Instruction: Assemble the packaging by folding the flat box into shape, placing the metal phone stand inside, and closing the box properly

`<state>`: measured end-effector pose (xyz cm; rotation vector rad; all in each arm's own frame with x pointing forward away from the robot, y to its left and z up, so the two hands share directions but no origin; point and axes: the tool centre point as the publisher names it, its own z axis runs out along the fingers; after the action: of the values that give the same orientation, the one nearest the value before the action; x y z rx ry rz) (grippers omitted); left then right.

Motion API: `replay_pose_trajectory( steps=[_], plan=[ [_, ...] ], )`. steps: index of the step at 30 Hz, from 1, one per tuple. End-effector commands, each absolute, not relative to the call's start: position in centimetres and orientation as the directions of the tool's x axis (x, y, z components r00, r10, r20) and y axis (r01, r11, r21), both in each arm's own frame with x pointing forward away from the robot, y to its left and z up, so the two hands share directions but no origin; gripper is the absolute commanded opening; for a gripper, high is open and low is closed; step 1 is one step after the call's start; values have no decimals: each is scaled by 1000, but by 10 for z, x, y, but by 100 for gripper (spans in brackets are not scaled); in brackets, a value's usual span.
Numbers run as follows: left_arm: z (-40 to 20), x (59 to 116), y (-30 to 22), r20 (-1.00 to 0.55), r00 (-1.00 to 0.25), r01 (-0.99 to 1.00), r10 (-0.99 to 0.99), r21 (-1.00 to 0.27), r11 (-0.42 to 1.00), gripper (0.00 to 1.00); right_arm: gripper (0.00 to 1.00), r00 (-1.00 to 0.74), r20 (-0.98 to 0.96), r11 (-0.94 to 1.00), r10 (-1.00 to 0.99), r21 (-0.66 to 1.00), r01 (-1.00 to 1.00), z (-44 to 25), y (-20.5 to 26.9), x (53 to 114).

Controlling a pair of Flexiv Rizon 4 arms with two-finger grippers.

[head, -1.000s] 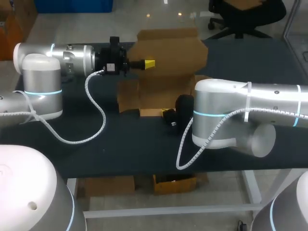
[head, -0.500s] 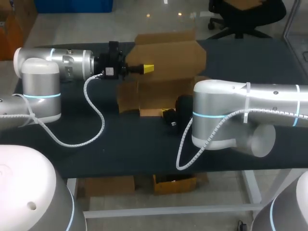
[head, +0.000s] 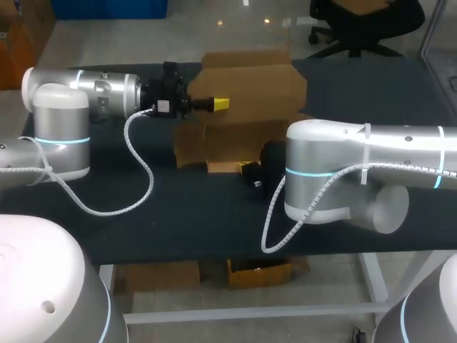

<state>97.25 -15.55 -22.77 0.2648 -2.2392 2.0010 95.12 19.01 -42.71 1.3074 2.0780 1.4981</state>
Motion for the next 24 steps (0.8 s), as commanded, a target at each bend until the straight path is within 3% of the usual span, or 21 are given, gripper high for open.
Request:
replay_pose_trajectory(
  steps=[1,24],
  plan=[
    [-230,969,-157,210,-976,-214,-49,-970,118,0,0,-555,272,60,786,860,507,-432,194,951],
    [-226,954,-156,182,-982,-187,-47,-974,126,0,0,-555,272,60,786,860,507,-432,194,951]
  ],
)
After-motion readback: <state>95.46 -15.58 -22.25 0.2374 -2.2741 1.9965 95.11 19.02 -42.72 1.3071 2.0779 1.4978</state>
